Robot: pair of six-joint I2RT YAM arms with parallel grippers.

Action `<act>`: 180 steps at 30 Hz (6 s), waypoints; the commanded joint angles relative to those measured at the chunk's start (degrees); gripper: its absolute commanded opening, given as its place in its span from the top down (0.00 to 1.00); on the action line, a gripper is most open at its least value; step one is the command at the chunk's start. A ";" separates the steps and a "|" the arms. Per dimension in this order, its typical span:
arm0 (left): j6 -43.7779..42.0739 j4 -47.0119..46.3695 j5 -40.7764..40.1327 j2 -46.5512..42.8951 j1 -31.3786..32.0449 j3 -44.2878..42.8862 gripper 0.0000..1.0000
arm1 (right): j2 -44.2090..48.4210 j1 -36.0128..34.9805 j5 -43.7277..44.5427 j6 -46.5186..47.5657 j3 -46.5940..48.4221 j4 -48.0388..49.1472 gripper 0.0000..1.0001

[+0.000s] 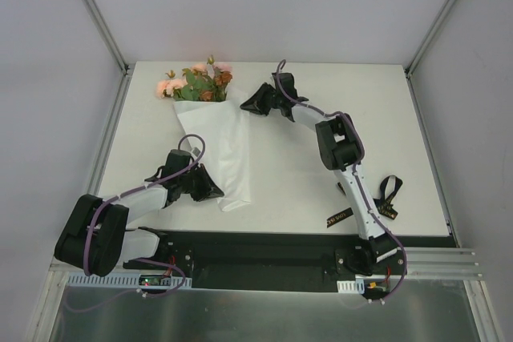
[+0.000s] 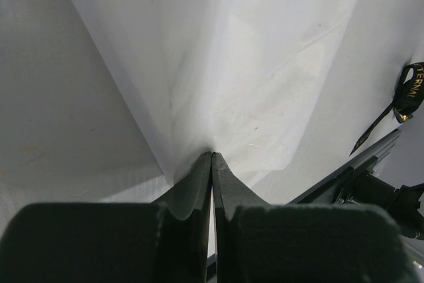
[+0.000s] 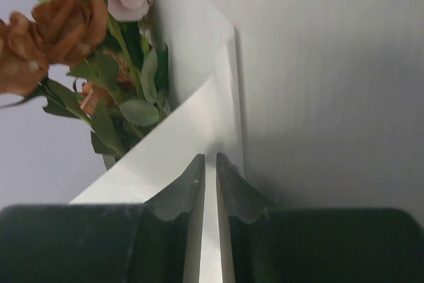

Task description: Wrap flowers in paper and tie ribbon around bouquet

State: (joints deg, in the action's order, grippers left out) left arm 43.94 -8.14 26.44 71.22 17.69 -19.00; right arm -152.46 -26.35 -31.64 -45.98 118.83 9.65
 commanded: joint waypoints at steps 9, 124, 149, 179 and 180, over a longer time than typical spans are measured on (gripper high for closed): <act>1.40 3.48 3.17 -3.80 0.50 -2.08 0.81 | -5.67 2.00 5.36 11.77 20.75 -6.56 0.84; -4.12 31.77 -28.08 -42.99 13.68 -28.18 0.28 | 55.19 -29.71 40.36 -4.84 -38.52 -46.25 0.99; 8.09 30.92 -9.66 -7.95 -12.24 -17.92 0.15 | 48.15 -18.21 6.23 45.61 -41.15 -30.83 0.21; 6.03 26.07 -14.14 9.56 -6.70 -27.76 0.18 | 51.54 -20.50 17.83 49.94 -38.67 -40.75 0.99; 7.11 25.72 -13.17 9.03 -7.05 -27.41 0.20 | 52.78 -20.50 18.80 49.67 -39.37 -41.46 0.99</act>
State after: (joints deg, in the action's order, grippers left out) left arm 43.03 18.20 9.26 83.90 12.23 -45.93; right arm -108.49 -46.92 -18.20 5.41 79.92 -27.20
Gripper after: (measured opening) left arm 0.821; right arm 0.015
